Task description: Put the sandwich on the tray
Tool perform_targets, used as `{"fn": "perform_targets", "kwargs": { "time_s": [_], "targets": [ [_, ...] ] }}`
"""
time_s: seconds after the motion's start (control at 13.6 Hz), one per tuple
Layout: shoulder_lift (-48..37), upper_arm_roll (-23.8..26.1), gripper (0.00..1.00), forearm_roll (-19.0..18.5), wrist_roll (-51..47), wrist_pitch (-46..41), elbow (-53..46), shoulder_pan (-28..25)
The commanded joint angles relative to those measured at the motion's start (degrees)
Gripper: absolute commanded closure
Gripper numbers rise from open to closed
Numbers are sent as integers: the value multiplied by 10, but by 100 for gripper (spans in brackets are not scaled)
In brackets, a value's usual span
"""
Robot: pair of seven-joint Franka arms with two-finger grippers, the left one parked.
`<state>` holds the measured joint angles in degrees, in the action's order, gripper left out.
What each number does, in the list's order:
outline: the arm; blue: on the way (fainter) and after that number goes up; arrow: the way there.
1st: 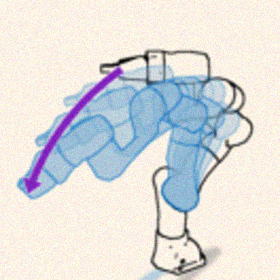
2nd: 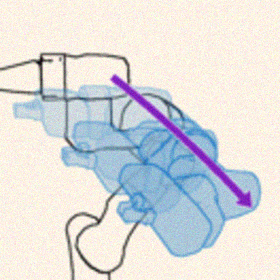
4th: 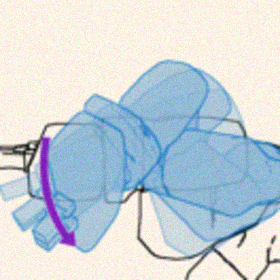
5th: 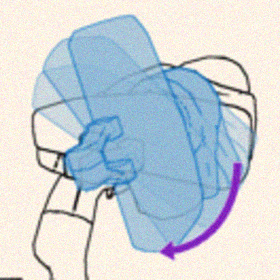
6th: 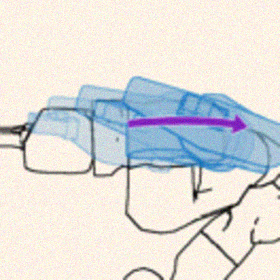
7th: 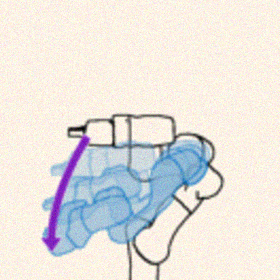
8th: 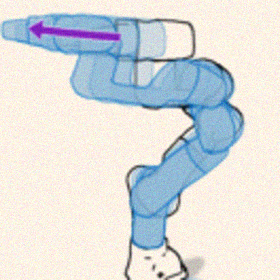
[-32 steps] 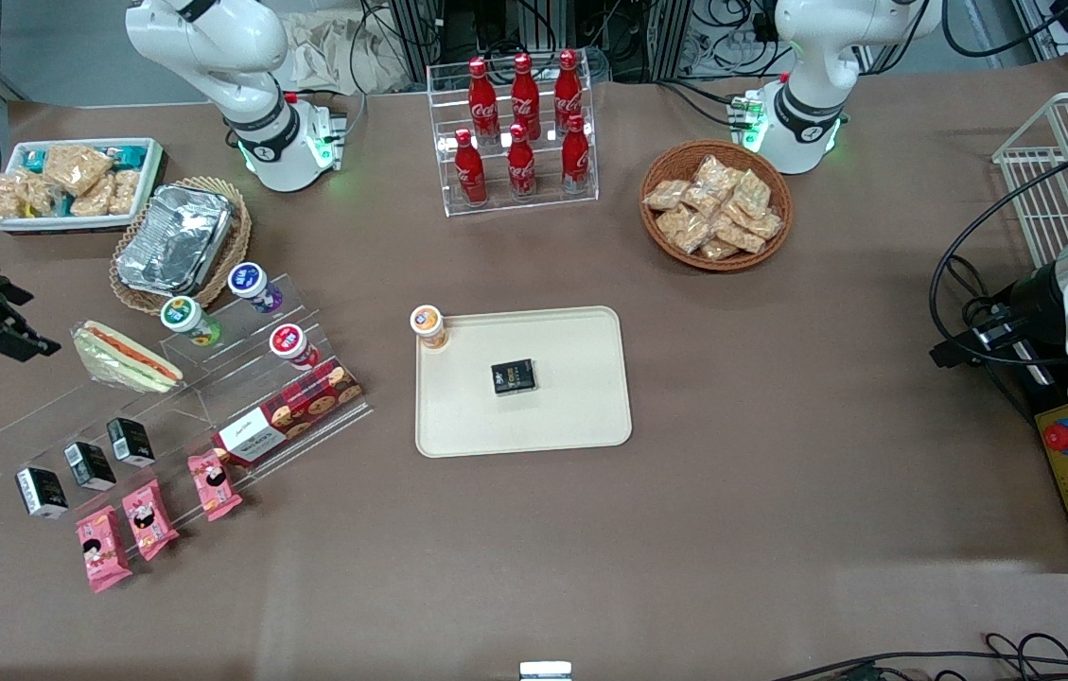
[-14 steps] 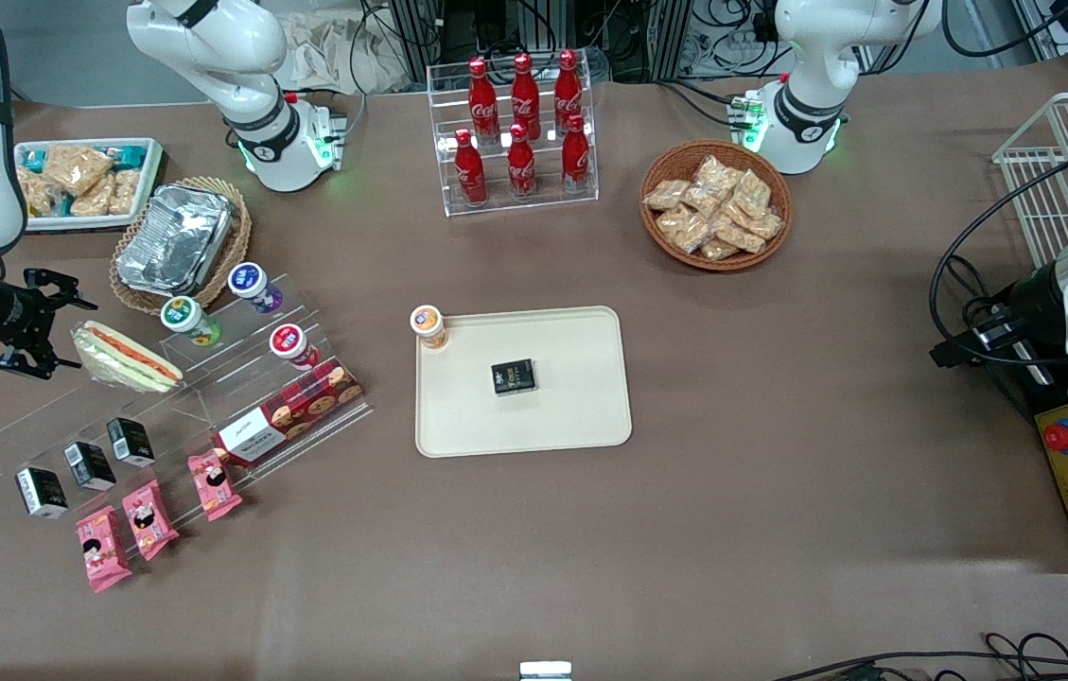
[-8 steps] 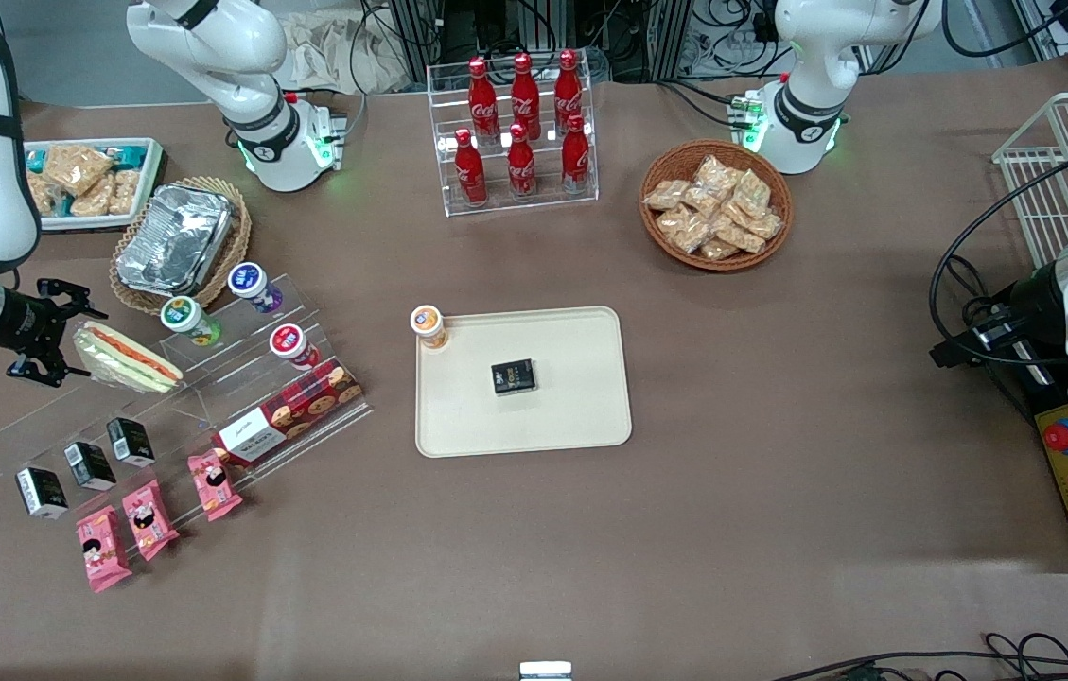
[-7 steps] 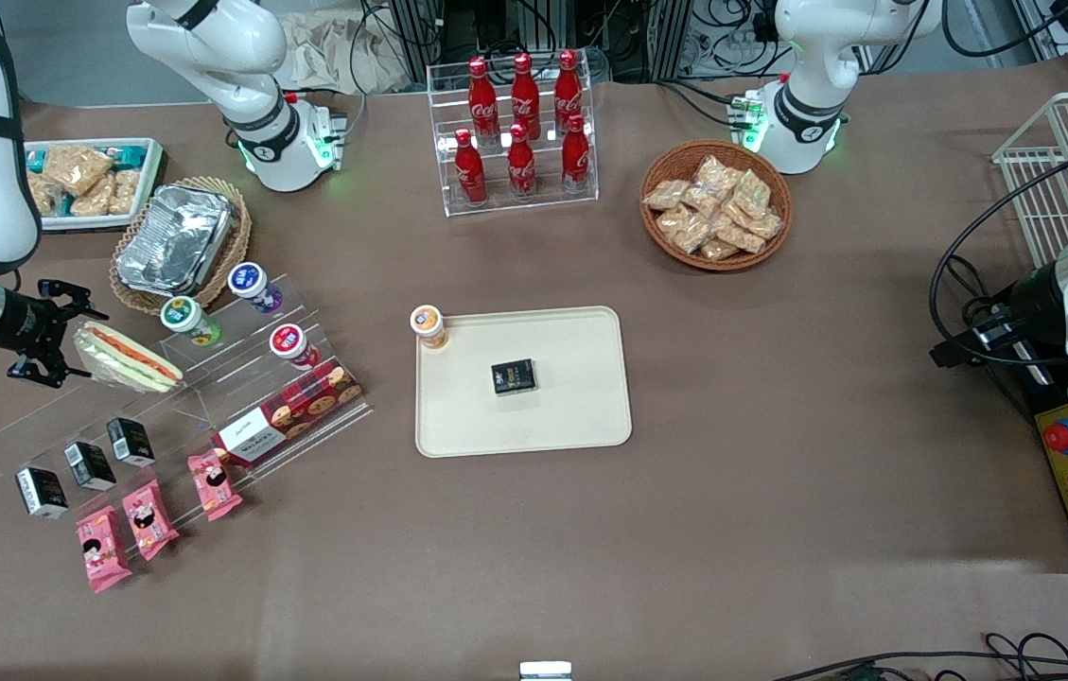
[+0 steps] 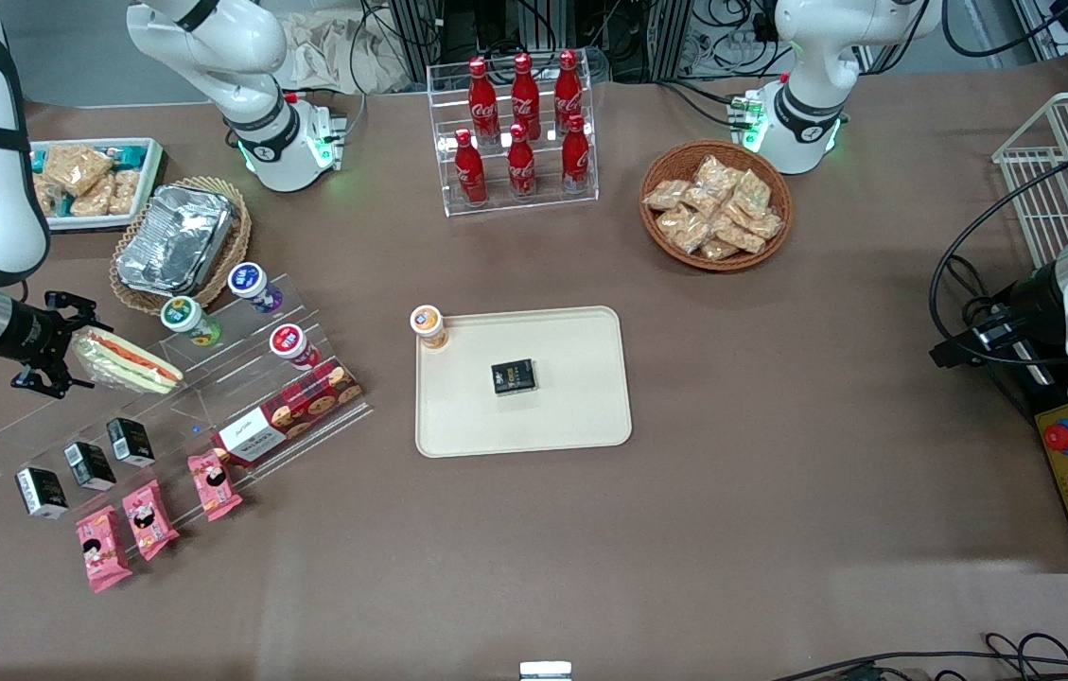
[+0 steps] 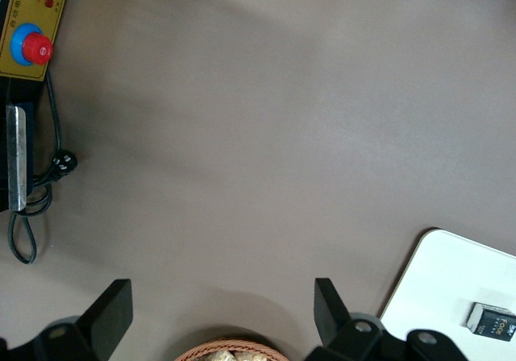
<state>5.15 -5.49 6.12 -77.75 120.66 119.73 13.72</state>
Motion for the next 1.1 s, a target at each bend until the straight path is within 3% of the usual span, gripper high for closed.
{"fn": "perform_targets", "kwargs": {
  "time_s": [0.0, 0.07, 0.22, 0.29, 0.59, 1.03],
  "targets": [
    [-1, 1, 51, 13, -6, 9, -3, -1],
    [-2, 1, 54, 13, -6, 9, -4, -1],
    [-4, 2, 73, 13, -5, 9, -3, 0],
    [-7, 2, 75, 13, -4, 9, -4, 0],
    [-16, 1, 75, 36, -5, 0, -39, 3],
    [-22, 7, 75, 34, 48, -60, -152, -4]
  ]
}}
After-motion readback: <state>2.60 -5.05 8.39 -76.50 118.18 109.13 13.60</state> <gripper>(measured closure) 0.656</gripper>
